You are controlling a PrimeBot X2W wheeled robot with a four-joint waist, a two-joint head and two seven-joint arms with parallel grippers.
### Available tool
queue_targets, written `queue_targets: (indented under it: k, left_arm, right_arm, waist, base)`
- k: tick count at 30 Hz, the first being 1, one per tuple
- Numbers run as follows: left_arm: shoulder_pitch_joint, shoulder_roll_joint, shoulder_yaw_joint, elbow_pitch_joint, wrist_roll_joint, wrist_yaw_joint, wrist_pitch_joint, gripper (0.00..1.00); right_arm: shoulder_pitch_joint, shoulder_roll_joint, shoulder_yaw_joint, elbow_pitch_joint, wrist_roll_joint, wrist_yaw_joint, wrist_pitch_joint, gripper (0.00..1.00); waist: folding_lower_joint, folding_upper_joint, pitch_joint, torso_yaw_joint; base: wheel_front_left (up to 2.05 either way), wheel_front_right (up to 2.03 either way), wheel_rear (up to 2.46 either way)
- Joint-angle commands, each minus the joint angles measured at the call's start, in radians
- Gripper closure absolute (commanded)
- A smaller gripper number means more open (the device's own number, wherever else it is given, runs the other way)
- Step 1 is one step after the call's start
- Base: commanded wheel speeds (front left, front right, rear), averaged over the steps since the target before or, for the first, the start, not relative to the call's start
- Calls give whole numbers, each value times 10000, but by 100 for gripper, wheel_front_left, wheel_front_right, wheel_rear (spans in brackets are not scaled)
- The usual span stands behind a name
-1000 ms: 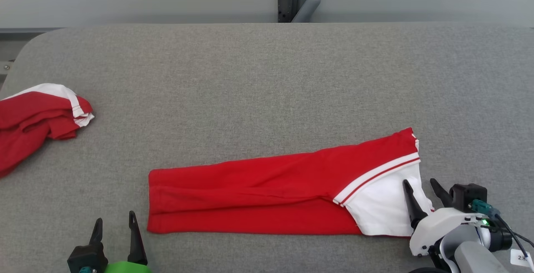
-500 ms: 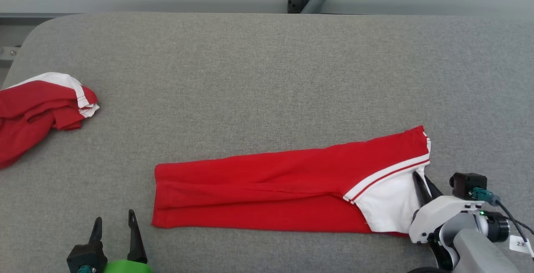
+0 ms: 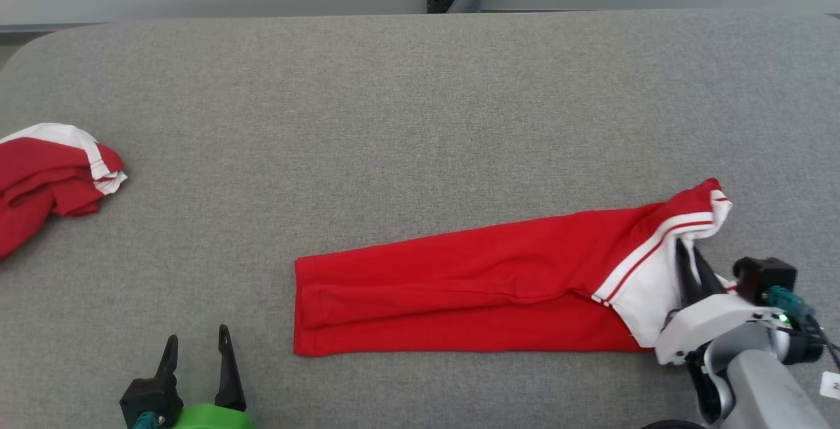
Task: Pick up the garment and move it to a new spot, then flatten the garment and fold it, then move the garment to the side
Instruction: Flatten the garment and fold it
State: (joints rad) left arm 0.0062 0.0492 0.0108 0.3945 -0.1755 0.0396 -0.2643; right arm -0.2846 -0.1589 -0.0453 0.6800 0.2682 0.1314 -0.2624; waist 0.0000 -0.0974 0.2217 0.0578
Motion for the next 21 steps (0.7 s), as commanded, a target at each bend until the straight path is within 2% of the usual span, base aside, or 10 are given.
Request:
queue_targets:
  k: [1, 2, 11, 16, 21]
  left_arm:
    - [-124, 29, -30, 4, -93, -16, 5, 0]
    - [-124, 29, -30, 4, -93, -16, 5, 0]
    - [-251, 28, -596, 25, -204, -110, 5, 0]
    - [-288, 29, -930, 25, -186, -142, 5, 0]
    - [-292, 28, -1089, 92, -80, -198, 5, 0]
  right_arm:
    - [314, 69, 737, -539, -4, -14, -4, 100]
    - [314, 69, 737, -539, -4, -14, -4, 100]
    - [910, -298, 4349, -2282, 1332, -10, -4, 100]
    - [480, -170, 6069, -2469, 2055, -8, 63, 100]
    - [-130, 172, 7221, -2214, 2585, -8, 68, 100]
  waist:
    - [0, -1, 11, -151]
    - [0, -1, 11, -151]
    - [0, -1, -68, -34]
    - [0, -1, -71, 455]
    - [0, -1, -68, 1226]
  base:
    - [0, 0, 0]
    - [0, 0, 0]
    - [0, 0, 0]
    - [0, 0, 0]
    - [0, 0, 0]
